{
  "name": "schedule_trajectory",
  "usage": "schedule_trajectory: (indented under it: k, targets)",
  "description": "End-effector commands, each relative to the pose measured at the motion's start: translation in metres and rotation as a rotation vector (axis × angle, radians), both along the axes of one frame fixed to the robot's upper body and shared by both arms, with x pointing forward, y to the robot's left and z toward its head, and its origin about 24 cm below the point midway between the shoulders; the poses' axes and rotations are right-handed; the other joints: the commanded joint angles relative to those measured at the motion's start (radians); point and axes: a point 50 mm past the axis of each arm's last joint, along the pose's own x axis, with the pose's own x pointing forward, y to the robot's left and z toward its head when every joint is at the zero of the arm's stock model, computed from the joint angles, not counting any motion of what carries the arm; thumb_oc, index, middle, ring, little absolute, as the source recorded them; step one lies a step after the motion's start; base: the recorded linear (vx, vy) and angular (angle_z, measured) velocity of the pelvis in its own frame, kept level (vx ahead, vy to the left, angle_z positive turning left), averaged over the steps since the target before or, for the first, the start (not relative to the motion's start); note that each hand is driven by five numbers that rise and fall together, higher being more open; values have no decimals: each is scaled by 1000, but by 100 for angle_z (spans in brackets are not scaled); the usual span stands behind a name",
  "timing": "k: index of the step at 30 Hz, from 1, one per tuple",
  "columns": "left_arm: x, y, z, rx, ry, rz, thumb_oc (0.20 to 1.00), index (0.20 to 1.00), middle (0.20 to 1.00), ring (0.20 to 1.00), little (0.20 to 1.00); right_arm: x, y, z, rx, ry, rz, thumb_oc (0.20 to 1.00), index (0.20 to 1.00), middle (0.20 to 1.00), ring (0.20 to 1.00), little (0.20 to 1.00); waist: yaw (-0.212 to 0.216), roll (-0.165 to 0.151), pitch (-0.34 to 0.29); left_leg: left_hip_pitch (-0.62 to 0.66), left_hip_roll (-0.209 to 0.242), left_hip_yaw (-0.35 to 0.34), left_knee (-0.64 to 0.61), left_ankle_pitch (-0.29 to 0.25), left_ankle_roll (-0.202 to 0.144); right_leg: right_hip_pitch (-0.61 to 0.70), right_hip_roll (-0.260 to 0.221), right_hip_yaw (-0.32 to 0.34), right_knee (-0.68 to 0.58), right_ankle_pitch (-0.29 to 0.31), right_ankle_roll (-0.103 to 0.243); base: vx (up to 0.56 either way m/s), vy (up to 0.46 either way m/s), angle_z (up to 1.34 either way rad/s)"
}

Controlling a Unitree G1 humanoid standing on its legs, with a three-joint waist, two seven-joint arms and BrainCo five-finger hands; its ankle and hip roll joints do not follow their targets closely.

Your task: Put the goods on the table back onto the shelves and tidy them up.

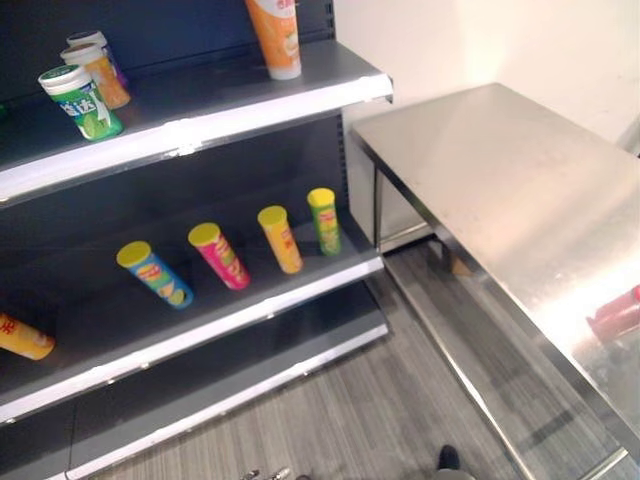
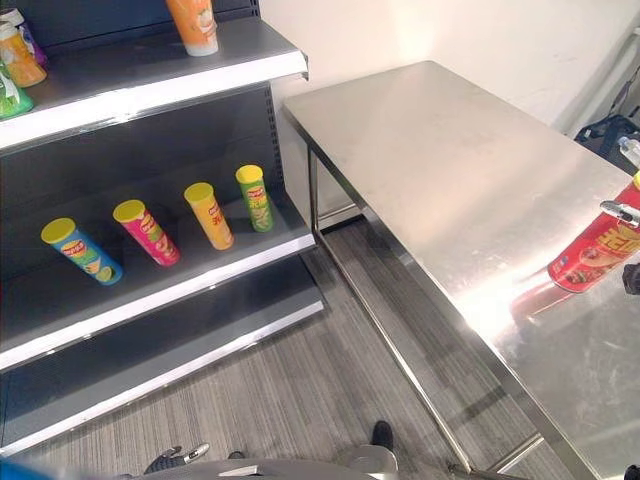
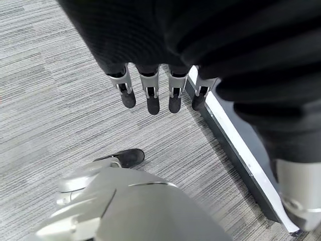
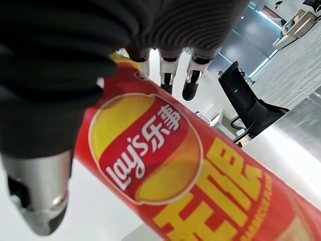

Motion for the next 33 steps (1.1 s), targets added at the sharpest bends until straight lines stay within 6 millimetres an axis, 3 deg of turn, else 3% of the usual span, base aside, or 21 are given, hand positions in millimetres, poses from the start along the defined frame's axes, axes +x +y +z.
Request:
schedule_trajectory:
  k: [1,2,3,15,22,25,28,30,33]
  targets:
    - [14,21,6,66,-26,-26,1000,1000,1000,1000,1000,5,-1,41,-88,-79,10,1000,1000,1000,1000,1000,13,-44,-9,-46,-11,60,7,27,14,98,77,-65,38,-218,-53,0,0,0]
    - [14,21,6,66,-26,-26,1000,1000,1000,1000,1000,5,-1,41,-88,-79,10,448,448,448,448,448,13,-44,-9,-46,-11,61,7,27,14,98,77,-65,38,-218,-53,0,0,0]
    - [14,21,6,65,-25,-27,1000,1000,1000,1000,1000,6,0,40,-87,-77,13,200,200,200,200,200,13,-44,-8,-47,-11,60,7,27,14,99,76,-66,38,-218,-53,0,0,0]
    - [15,22,7,65,-30,-23,1000,1000,1000,1000,1000,4,2,45,-113,-81,27,200,200,200,200,200,11,-45,-8,-45,-9,58,6,27,13,98,77,-66,38,-218,-53,0,0,0]
    - [15,24,8,65,-46,22,1000,1000,1000,1000,1000,0,16,54,-128,-199,76,200,200,200,200,200,13,-42,-8,-48,-7,49,12,27,12,98,81,-63,45,-228,-58,-5,-13,0]
    - [16,27,10,62,-69,69,1000,1000,1000,1000,1000,0,32,62,-163,-266,129,200,200,200,200,200,22,-39,-5,-57,2,34,23,30,6,101,92,-66,47,-239,-66,-35,-74,5]
    - [21,30,13,56,-116,121,1000,1000,1000,1000,1000,0,61,78,-264,-336,224,200,200,200,200,200,51,-37,18,-104,17,-6,82,40,-5,110,112,-85,45,-260,-86,-93,-100,20]
    - [23,30,14,54,-126,129,1000,1000,1000,1000,1000,0,66,81,-280,-356,238,200,200,200,200,200,58,-40,27,-127,16,-23,109,40,-7,111,112,-91,44,-261,-90,-107,-37,29]
    - [22,30,14,38,-150,217,1000,1000,1000,1000,1000,-2,85,89,-345,-410,288,200,200,200,200,200,88,-49,43,-165,38,-75,133,52,-34,123,116,-136,34,-265,-90,-85,66,52]
